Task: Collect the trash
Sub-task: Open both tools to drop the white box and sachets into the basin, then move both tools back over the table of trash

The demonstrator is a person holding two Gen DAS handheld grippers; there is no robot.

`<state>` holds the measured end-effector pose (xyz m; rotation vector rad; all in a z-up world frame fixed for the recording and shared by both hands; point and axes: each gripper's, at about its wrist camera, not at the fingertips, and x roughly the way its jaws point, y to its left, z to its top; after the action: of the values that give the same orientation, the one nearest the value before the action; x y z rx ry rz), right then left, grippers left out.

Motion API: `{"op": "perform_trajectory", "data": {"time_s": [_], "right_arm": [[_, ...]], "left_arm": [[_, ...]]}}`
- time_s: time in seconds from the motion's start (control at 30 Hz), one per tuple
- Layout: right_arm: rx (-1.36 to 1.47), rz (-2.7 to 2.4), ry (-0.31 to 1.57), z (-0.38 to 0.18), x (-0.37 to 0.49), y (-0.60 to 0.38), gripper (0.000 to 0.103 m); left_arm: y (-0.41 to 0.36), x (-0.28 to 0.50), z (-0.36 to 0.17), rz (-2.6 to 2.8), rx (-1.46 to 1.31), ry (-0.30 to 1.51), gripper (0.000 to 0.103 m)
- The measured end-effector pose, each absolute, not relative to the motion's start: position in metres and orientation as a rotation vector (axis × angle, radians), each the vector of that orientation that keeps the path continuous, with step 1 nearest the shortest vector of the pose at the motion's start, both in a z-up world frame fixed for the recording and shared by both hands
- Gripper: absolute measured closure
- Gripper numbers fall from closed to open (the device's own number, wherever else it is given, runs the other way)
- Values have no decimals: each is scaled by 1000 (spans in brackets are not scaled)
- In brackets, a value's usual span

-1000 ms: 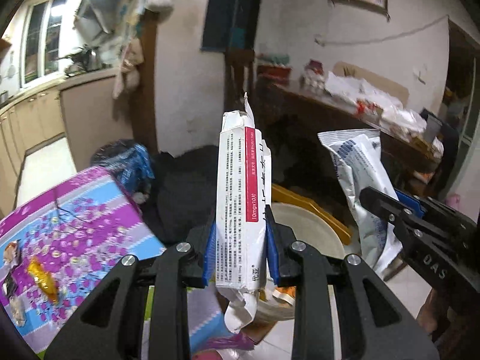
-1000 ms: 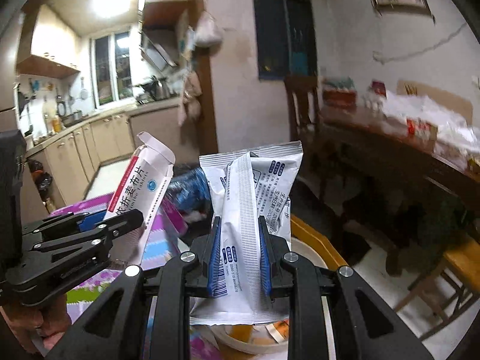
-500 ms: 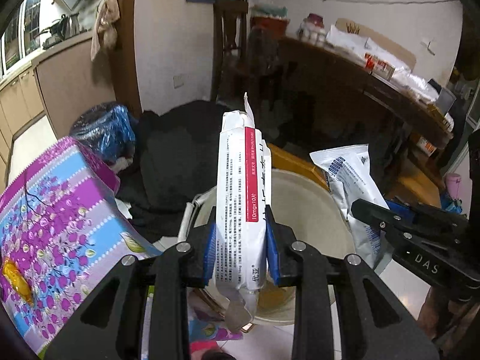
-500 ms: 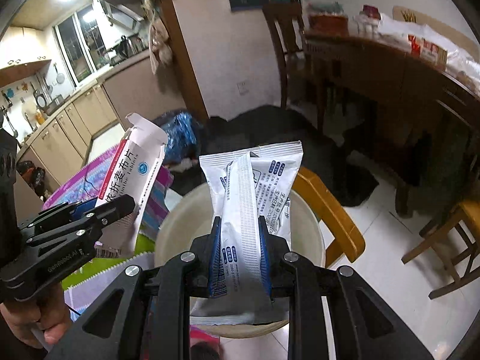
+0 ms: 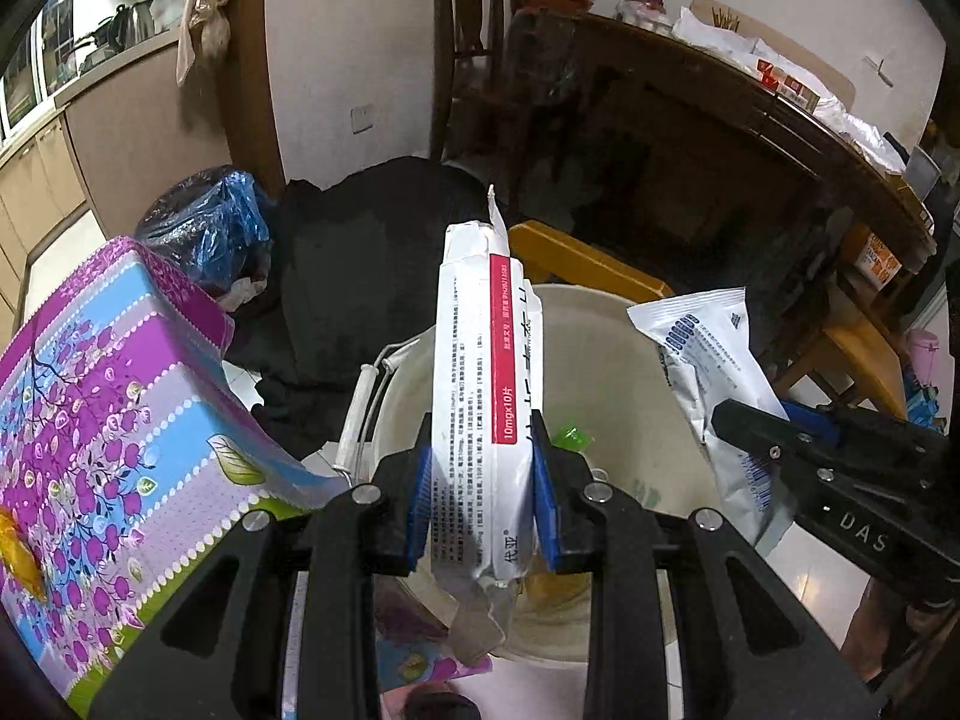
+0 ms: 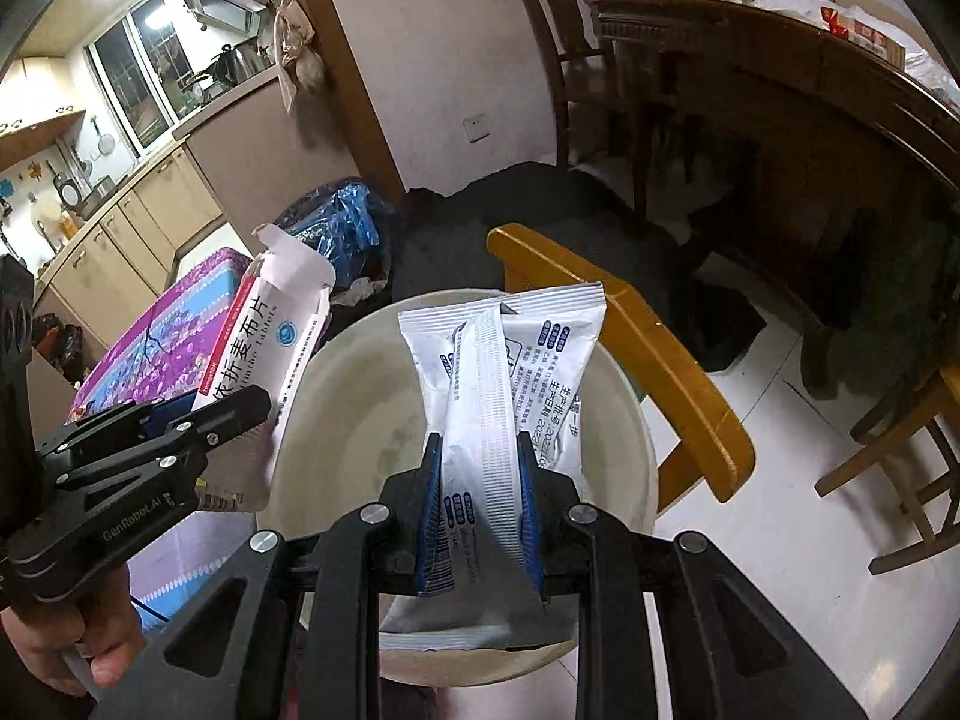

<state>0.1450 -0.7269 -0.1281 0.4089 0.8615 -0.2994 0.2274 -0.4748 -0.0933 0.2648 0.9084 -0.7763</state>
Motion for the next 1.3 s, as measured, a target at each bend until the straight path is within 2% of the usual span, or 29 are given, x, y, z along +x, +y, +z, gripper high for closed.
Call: {"op": "perform_trajectory", "data": {"time_s": [0.2, 0.27, 0.3, 0.33, 1.3], "right_arm": [[418, -295, 857, -133, 146, -726, 76], [415, -298, 853, -135, 146, -725, 75], [417, -298, 850, -134, 146, -724, 72], [420, -298, 845, -133, 145, -724, 69], [403, -287, 797, -109, 134, -707, 69]], "left_arm": [[-479, 227, -99, -767, 278, 922, 74], [-478, 229, -100, -758, 279, 929, 67], [-478, 230, -100, -755, 275, 929, 58], [-477, 229, -100, -751, 273, 926, 55], [-468, 223, -91, -740, 273, 896, 55]]}}
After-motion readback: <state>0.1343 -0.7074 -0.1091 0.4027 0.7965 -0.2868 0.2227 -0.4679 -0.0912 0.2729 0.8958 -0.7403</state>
